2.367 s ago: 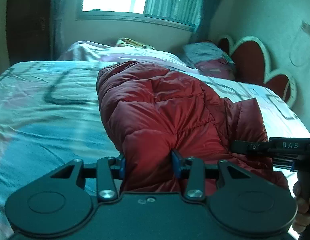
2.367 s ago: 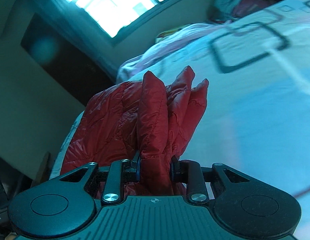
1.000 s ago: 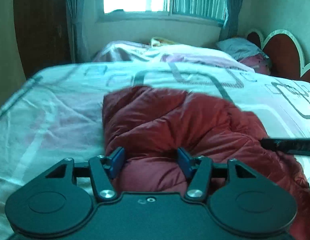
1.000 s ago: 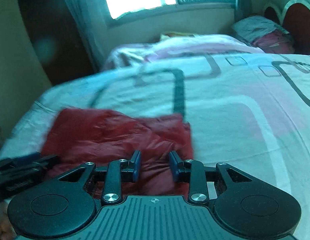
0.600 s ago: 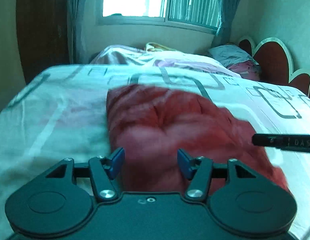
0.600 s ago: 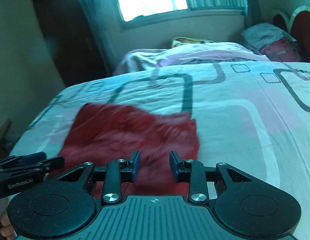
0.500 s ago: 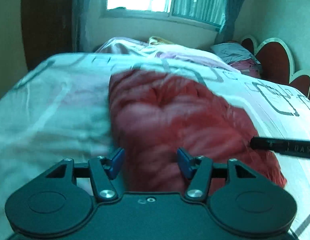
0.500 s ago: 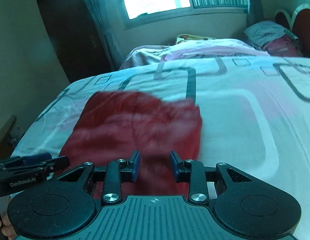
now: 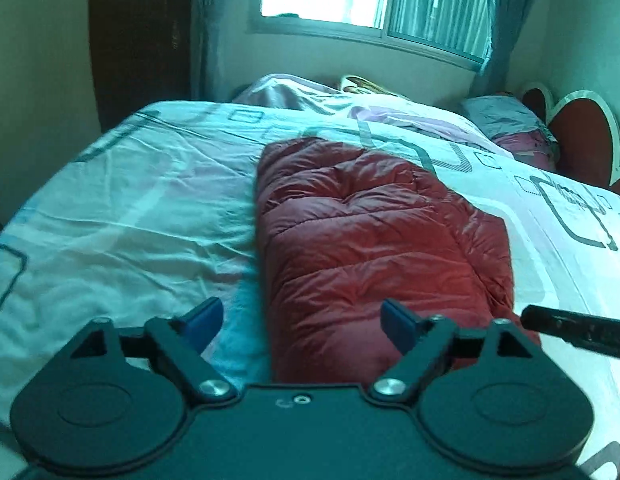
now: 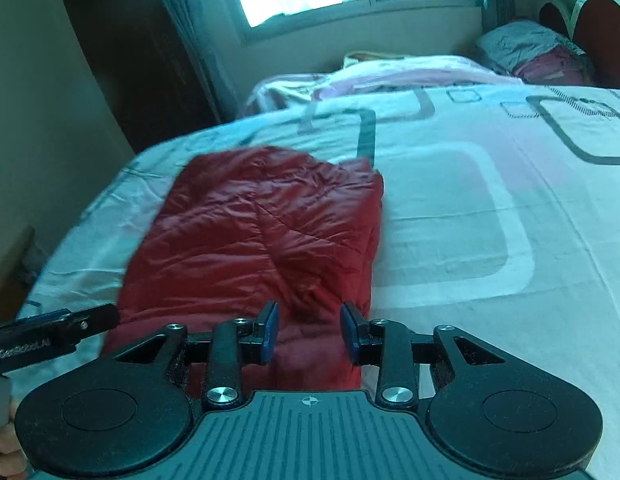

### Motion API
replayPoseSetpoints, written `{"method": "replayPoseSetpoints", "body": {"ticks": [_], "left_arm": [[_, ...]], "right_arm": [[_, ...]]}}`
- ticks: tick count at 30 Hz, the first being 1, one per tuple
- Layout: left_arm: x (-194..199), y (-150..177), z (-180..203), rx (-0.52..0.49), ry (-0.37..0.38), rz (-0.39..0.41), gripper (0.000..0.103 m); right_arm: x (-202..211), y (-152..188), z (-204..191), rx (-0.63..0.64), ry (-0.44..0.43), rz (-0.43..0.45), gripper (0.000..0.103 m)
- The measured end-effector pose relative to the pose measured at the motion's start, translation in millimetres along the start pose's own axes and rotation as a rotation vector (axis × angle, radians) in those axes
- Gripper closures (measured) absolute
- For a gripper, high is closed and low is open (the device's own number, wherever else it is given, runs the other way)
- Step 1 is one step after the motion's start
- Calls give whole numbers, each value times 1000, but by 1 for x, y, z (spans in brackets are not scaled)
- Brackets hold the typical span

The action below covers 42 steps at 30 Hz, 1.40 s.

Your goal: Fold large clothes

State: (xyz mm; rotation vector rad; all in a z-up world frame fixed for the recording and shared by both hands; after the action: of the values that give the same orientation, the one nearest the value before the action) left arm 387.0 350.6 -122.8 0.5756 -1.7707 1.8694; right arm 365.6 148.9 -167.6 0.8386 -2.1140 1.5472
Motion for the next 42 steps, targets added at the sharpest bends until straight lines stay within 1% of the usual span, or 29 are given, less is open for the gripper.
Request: {"method": "replayPoseSetpoints", "body": {"ticks": [1, 2, 3, 4, 6, 8, 11, 14, 18, 19, 20, 21, 23, 25, 29, 31, 36, 42], "left_arm": [[8, 2, 3, -4, -8, 2, 7], [17, 3, 5, -9, -11, 6, 5], [28, 6, 8, -15, -17, 13, 1], [39, 9, 12, -22, -29, 19, 0], [61, 18, 19, -33, -52, 19, 0], [83, 28, 25, -43, -53, 12, 0], [121, 45, 36, -55, -80, -1, 0], [163, 60, 47, -61, -84, 17, 0], [222, 74, 61, -43, -93, 73, 0], [234, 77, 63, -26, -89, 83, 0], [246, 80, 65, -1, -82, 90, 0], [256, 83, 66, 17, -77, 93, 0], [276, 89, 70, 18, -93, 97, 0], [292, 95, 75, -14, -114, 114, 0], [311, 103, 81, -74, -161, 150, 0], [318, 106, 83, -80, -169, 158, 0], [328, 109, 81, -38, -147, 157, 0], [337, 106, 79, -33, -151, 179, 0]], "right_arm": [[8, 2, -1, 4, -3, 5, 32], [18, 4, -2, 13, -11, 15, 29], [28, 7, -3, 25, -16, 25, 29], [39, 9, -5, 34, -14, 31, 29], [60, 17, -4, 29, -15, 35, 29], [81, 27, -2, 26, -33, 28, 29], [116, 42, -4, 70, -48, 19, 29], [158, 57, -7, 92, -67, 41, 29], [217, 75, -9, 109, -76, 96, 28], [232, 79, -10, 115, -76, 115, 24], [245, 82, -11, 121, -72, 135, 16], [259, 85, -12, 131, -67, 160, 13], [285, 91, -16, 150, -63, 204, 13], [306, 96, -19, 154, -51, 246, 13], [336, 103, -23, 185, -11, 308, 13], [345, 105, -25, 196, 7, 327, 13], [362, 106, -26, 185, 3, 366, 13], [366, 109, -27, 191, 5, 363, 13]]}}
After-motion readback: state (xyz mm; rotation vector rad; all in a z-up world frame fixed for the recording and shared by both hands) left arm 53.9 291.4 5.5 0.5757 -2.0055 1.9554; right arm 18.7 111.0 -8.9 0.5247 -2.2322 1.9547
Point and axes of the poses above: each gripper's, at about its wrist camera, not at the fingertips, and x roughly against the way its jaws point, z to its right, y to its underside, the point moved 5 cm from there along -x, roughly the way its jaws point, and after that the axes turned 5 degrees about z, right-handed, at the moved point
